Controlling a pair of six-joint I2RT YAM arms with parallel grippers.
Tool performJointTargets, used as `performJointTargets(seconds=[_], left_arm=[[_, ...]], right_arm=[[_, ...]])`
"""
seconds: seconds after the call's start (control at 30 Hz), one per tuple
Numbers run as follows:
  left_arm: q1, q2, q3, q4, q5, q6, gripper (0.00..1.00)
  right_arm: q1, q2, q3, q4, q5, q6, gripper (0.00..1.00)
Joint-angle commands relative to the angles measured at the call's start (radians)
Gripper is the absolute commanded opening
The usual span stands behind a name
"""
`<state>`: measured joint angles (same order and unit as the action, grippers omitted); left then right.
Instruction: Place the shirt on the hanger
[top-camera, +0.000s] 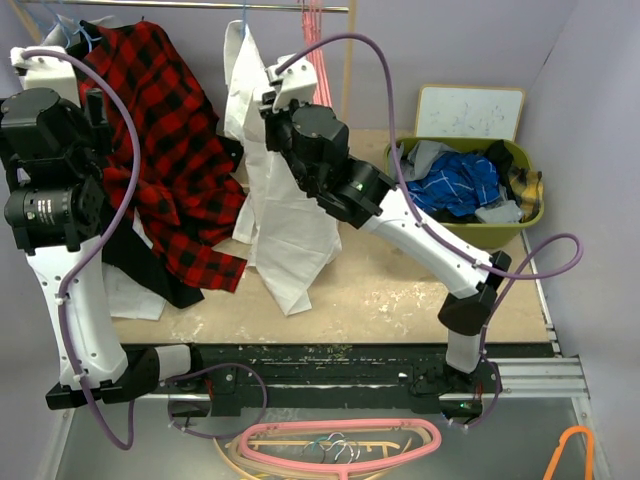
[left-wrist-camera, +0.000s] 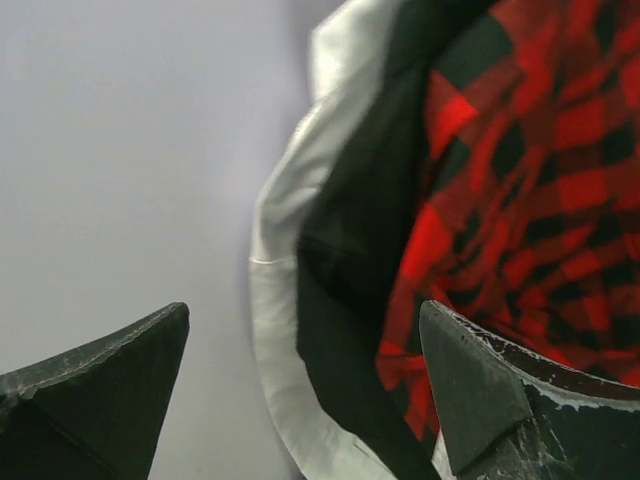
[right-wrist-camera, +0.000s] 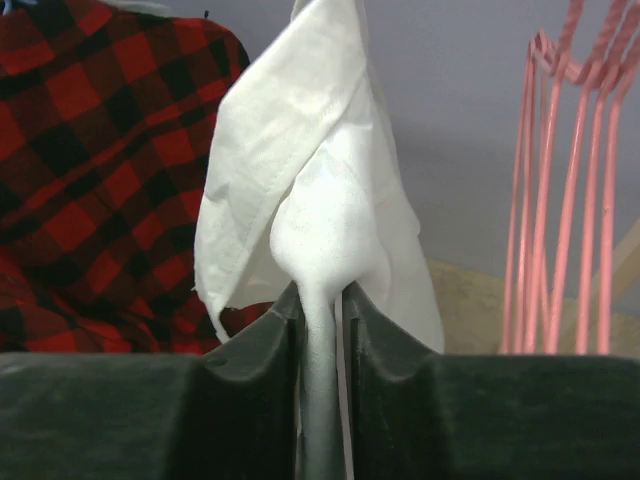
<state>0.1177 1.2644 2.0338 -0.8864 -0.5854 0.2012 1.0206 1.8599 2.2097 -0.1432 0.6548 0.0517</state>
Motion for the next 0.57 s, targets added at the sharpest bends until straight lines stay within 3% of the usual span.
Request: performJointTargets(seconds=[0.0,0.03,0.07,0.27,0.53], left_arm=[[0.003,0.004,0.059,-0.079,0.194,-0.034,0.99],[0.003,0.007,0.075,-0.09,0.197,-0.033,0.99],[0.003,0.01,0.086,-0.092,0.197,-0.03,0.99],[0.002,0.007,0.096,-0.123,0.267,-0.013,0.99],[-0.007,-0.04,-0.011,-0.104,0.35,-0.008,0.99]], right_arm=[[0.004,-0.076,-0.035,0.08,-0.143,0.013,0.55],[0.004,-0.112,-0.082,0.101,-0.167,0.011,0.91],[0.004,-0.152,-0.133,0.122,-0.193,0.007,0.99],[0.001,-0.393,-0.422,0.236,-0.234,0.045,1.0],[0.001,-0.605,-0.667,0.176,-0.163,0.112,1.0]])
